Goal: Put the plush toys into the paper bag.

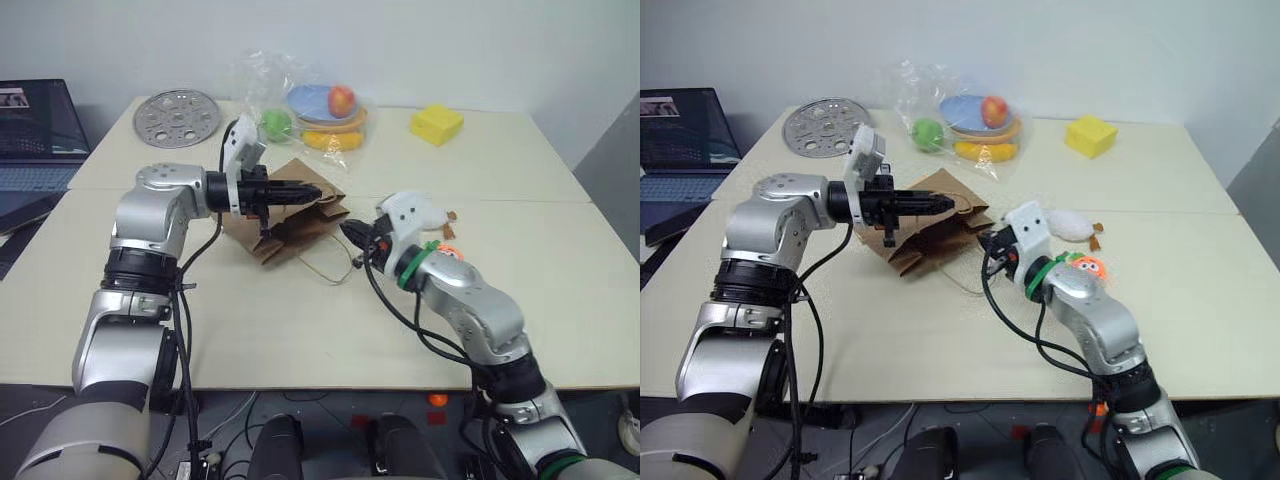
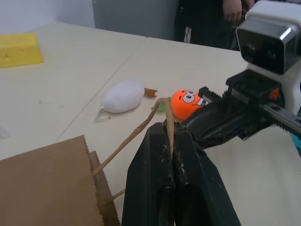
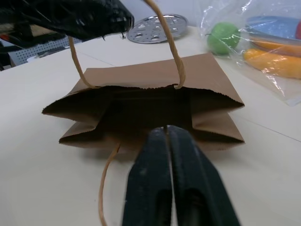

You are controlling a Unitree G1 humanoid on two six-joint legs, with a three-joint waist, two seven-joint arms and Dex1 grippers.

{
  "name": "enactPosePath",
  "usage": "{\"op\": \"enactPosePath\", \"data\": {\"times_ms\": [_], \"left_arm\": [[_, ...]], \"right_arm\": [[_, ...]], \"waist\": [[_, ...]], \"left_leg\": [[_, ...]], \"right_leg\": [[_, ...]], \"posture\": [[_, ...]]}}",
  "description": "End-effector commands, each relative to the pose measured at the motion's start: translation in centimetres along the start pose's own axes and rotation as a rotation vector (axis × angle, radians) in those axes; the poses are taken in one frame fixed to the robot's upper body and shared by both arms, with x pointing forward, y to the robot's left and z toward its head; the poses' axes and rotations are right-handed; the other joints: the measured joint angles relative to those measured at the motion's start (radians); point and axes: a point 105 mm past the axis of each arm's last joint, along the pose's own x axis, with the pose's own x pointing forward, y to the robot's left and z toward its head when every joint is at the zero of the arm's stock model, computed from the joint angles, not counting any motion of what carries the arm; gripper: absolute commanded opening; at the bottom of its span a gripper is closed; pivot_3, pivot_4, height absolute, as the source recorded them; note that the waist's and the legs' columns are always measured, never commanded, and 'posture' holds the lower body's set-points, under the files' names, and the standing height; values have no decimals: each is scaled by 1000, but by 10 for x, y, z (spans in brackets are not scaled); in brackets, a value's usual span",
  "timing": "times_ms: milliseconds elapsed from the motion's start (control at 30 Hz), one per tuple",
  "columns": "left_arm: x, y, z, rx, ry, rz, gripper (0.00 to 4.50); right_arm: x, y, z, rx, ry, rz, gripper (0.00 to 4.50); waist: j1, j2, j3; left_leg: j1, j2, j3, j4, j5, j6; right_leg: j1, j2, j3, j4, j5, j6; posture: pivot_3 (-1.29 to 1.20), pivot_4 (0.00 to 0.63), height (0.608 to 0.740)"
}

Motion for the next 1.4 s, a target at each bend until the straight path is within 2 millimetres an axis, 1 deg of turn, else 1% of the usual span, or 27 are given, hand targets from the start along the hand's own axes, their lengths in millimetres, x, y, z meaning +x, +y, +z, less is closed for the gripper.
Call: {"op": "enactPosePath", "data": {"times_ms": [33,67,133,233,300,367,400,467,533,633,733,767,833,900,967,1067,1233,1333,1400], "left_arm": [[0,-9,26,41,-72,-24,0],[0,-10,26,42,-72,-24,0],[-2,-14,29,40,-85,-23,0],[-4,-16,32,38,-94,-12,0],[-6,-19,36,51,-106,-1,0],[-9,-18,42,74,-127,33,0],[-11,-13,45,92,-144,80,0],[-15,-4,50,106,-169,147,0],[-24,11,54,113,-187,257,0],[-34,23,62,124,-238,346,0],[-50,32,84,145,-321,405,0],[-57,33,98,179,-371,427,0],[-68,37,118,206,-458,473,0],[-72,33,135,171,-547,443,0],[-71,25,142,162,-581,399,0],[-63,17,135,163,-548,356,0],[-56,19,108,151,-451,371,0],[-48,18,85,158,-375,366,0],[-44,18,73,154,-337,362,0]], "right_arm": [[24,7,7,-36,-39,31,44],[29,8,6,-35,-40,39,44],[45,14,-3,-13,-20,54,44],[55,19,-10,-4,-13,68,44],[66,27,-25,7,24,82,44],[73,34,-47,10,111,96,44],[73,37,-57,7,150,102,44],[73,38,-69,12,190,99,44],[71,36,-78,23,220,75,44],[69,36,-87,5,247,65,44],[70,34,-93,9,276,22,44],[71,33,-94,6,283,1,44],[72,30,-94,-2,281,-23,44],[73,30,-93,-20,278,-28,44],[73,29,-93,-27,279,-31,44],[73,26,-93,-17,275,-44,44],[73,23,-90,-8,262,-50,44],[72,21,-81,7,215,-42,44],[72,25,-69,12,159,-5,44]], "waist": [[0,0,0],[1,0,0],[-1,0,0],[-1,0,0],[-2,0,0],[-3,0,0],[-2,0,0],[-2,0,0],[-1,0,0],[-2,0,0],[-1,0,0],[-2,0,0],[-2,0,0],[-1,0,0],[-2,0,0],[-2,0,0],[-1,0,0],[-1,0,0],[-1,0,0]], "left_leg": [[0,0,0,0,0,0],[0,0,0,1,0,0],[0,0,0,0,0,0],[0,0,0,0,0,0],[0,0,-1,0,0,0],[0,0,0,0,0,0],[0,0,0,0,0,0],[0,0,0,0,0,0],[0,0,0,0,0,0],[1,0,0,0,0,0],[1,0,0,0,0,-1],[1,1,0,0,1,-1],[2,1,0,0,2,-3],[2,0,0,0,2,-3],[2,0,0,0,2,-4],[2,0,0,0,2,-4],[3,0,0,0,2,-4],[3,0,0,0,3,-5],[3,0,0,0,3,-5]], "right_leg": [[0,0,0,0,0,0],[0,0,0,0,0,0],[0,0,0,0,0,0],[0,0,-1,1,0,0],[0,0,-1,2,0,0],[0,0,-1,2,0,0],[0,0,-1,2,0,0],[0,0,-1,2,0,0],[0,0,-1,2,0,0],[0,0,-1,2,0,0],[0,0,-1,2,0,0],[0,0,-1,3,0,0],[0,0,-1,3,0,0],[0,0,-1,3,0,0],[1,-1,0,3,1,0],[1,-1,-1,3,1,0],[1,-1,-1,3,1,0],[1,-1,0,4,1,0],[1,-1,0,4,1,0]], "posture": [[0,150,740],[0,150,740],[0,150,740],[0,150,740],[0,150,740],[0,150,740],[0,150,740],[0,150,740],[0,150,740],[0,150,740],[0,150,740],[0,150,740],[0,150,740],[0,150,740],[0,150,740],[0,150,740],[0,150,740],[0,150,740],[0,150,740]]}}
